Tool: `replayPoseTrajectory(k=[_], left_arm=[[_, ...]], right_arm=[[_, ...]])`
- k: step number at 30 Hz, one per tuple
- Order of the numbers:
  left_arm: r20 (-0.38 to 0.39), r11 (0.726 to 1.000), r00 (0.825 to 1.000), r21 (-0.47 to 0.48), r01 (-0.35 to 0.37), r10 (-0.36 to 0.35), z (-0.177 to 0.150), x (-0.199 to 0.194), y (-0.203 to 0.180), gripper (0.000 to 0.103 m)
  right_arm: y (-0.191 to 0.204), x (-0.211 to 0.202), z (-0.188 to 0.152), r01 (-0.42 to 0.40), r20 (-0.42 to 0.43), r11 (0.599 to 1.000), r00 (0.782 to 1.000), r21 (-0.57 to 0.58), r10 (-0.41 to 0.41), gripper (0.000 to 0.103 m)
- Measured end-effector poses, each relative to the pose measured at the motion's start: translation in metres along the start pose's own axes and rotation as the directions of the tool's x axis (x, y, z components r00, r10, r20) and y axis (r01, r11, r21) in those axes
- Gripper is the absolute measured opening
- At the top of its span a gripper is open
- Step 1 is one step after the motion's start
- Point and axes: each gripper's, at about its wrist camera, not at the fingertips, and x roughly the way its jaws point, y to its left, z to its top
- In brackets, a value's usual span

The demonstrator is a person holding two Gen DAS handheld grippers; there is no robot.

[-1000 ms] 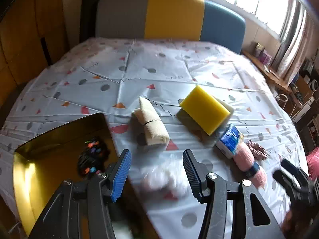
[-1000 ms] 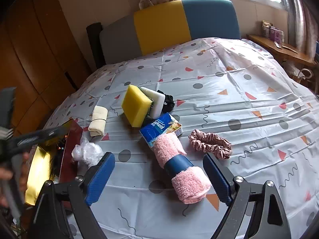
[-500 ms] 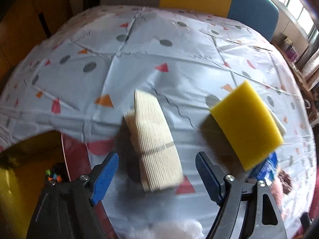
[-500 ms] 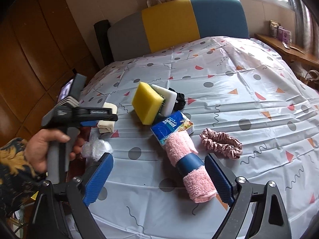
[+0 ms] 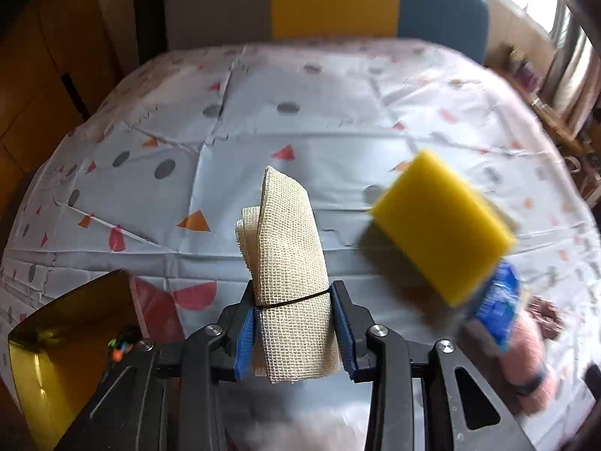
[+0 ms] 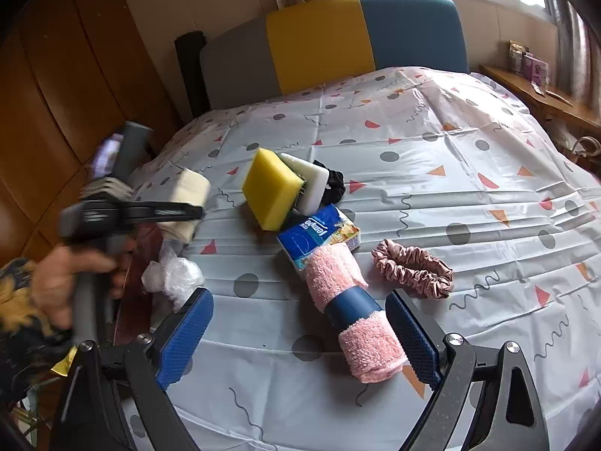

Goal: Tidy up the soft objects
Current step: 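Reach the left tool to the beige rolled mesh cloth and grasp it, then carry the beige cloth toward the tray with the left tool while the right tool grasps the clear plastic bag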

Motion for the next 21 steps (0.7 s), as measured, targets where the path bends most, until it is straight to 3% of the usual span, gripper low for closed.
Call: replayPoseTrajectory(k=[9, 15, 21], left_arm=[[0.128, 0.992, 0.985, -0.027, 0.119, -0.115, -0.052, -0.089, 0.024, 0.037], [0.194, 0.99, 0.976, -0.075, 0.119, -0.103, -0.094, -0.129, 0.062, 0.037], [0.21, 0.986, 0.975, -0.128, 0.102, -0.073, -0.137, -0.148, 0.095, 0.037]], right_arm=[[0.006, 0.013, -0.008, 0.029, -0.051, 0.998, 0.998, -0.047, -0.032, 0.094], [0.016, 0.024, -0.016, 0.034, -0.088, 0.994, 0.995, -0.105, -0.044, 0.093], [0.046, 0.036, -0.026, -0.044, -0.138, 0.986, 0.99, -0.164, 0.022, 0.092]])
